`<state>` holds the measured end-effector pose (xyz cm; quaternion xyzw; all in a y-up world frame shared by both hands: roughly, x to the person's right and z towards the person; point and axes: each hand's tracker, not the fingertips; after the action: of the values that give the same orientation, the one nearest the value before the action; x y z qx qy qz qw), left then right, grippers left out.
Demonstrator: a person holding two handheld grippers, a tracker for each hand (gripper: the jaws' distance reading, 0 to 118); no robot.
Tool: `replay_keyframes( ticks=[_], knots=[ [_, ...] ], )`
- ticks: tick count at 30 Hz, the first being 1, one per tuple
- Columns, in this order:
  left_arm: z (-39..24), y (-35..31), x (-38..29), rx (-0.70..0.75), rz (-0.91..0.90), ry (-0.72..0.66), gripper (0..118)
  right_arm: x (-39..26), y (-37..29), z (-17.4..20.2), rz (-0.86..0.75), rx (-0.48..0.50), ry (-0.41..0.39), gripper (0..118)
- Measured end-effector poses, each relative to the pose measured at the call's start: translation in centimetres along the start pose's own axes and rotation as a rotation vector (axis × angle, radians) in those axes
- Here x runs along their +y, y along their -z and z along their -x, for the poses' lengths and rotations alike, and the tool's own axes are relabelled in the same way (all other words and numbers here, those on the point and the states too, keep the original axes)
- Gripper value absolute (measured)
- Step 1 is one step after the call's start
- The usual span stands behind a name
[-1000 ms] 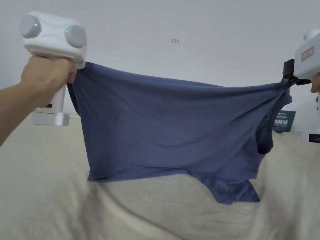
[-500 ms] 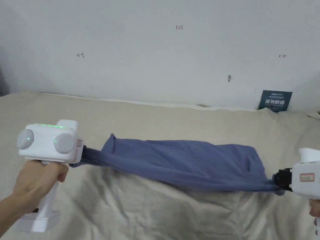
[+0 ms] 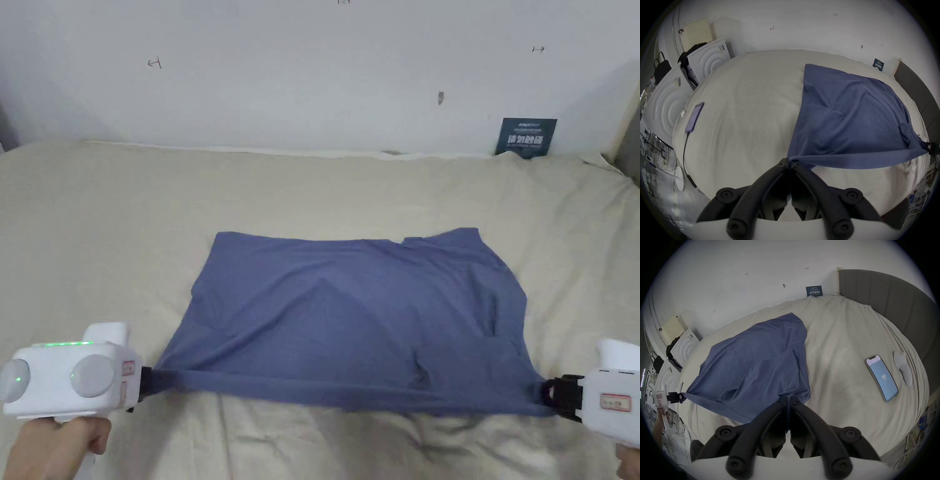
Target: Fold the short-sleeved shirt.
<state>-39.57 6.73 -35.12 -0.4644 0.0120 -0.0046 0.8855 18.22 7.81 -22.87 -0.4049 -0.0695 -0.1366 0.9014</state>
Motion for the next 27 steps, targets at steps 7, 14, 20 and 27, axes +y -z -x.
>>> replay_keyframes(
  ticks=[7,14,20,27],
  knots=[
    [0.9,-2.3,-5.0,-0.028,0.014,0.02,0,-4.1,-2.7,-0.6,-0.002,0.012,0.0,4],
    [1.7,-2.9,-6.9,-0.054,0.012,0.027,15,-6.5,-2.8,-1.3,0.031,-0.011,0.005,9],
    [3.3,-3.9,-8.4,-0.154,0.07,-0.036,114,-7.0,-5.1,-1.7,0.022,-0.063,-0.004,116],
    [7.6,-7.9,-10.7,-0.118,-0.022,-0.087,0,-8.2,-7.2,-1.6,0.053,-0.048,0.011,1]
  ],
)
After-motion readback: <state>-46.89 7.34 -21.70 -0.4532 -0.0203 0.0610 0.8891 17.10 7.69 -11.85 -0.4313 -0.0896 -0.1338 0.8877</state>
